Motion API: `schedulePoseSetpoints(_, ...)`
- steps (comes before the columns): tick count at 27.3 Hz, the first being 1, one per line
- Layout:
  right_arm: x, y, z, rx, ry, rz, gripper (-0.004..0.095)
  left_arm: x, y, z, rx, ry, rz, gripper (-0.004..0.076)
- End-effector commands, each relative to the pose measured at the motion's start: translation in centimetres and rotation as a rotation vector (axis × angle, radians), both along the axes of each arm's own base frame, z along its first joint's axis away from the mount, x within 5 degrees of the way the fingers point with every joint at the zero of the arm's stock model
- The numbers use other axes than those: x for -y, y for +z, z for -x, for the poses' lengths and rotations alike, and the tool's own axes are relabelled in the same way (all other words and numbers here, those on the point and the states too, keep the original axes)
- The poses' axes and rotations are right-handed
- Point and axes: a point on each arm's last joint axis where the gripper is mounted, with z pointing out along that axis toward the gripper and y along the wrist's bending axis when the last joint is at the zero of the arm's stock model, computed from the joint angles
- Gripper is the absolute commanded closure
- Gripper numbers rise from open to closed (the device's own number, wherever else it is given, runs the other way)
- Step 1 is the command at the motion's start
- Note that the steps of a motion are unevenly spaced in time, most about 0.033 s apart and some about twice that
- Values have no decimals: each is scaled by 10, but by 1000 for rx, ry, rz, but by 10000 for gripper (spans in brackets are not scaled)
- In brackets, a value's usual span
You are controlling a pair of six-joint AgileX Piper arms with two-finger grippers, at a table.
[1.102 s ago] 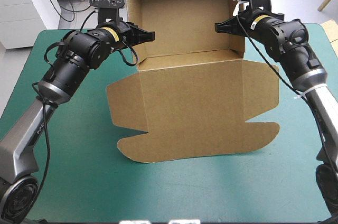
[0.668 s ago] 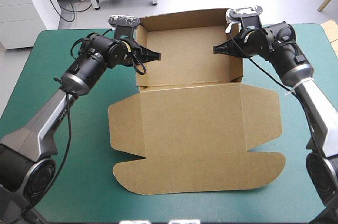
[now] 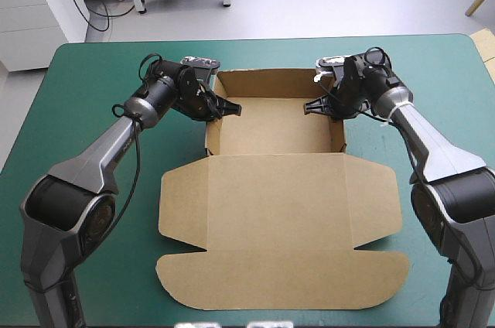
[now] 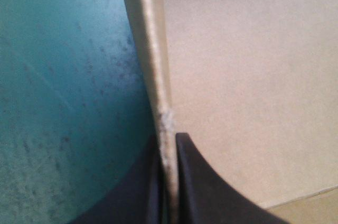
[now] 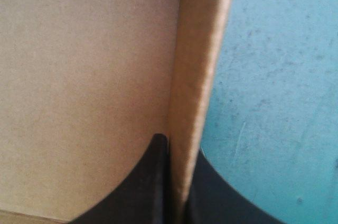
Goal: Fold the box
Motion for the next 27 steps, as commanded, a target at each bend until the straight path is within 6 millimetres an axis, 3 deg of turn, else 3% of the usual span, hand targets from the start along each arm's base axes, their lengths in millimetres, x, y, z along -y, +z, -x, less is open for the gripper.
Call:
schedulePoseSetpoints(1, -8, 24, 8, 34, 50, -56, 922, 6, 18, 5, 48, -75, 28, 650)
schedulePoseSetpoints(3, -8, 24, 7, 40, 50, -57, 884, 6, 14, 5, 28, -76, 18, 475)
schedulePoseSetpoints(5, -8, 24, 7, 40, 50, -57, 736, 6, 14, 5, 22, -77, 15, 249)
schedulePoseSetpoints(7, -8, 24, 7, 40, 50, -57, 595, 6, 13, 6, 19, -78, 12, 170)
schedulePoseSetpoints(11, -8, 24, 7, 39, 47, -59, 256, 6, 13, 7, 7, -78, 19, 154)
schedulePoseSetpoints(14, -8, 24, 8, 35, 47, -57, 95, 6, 16, 8, 7, -78, 27, 154)
schedulePoseSetpoints(19, -6, 32, 11, 55, 58, -49, 66, 3, 36, 12, 60, -80, 28, 154)
schedulePoseSetpoints(27, 3, 82, 32, 187, 93, -63, 68, -14, 113, 41, 239, -98, 46, 156)
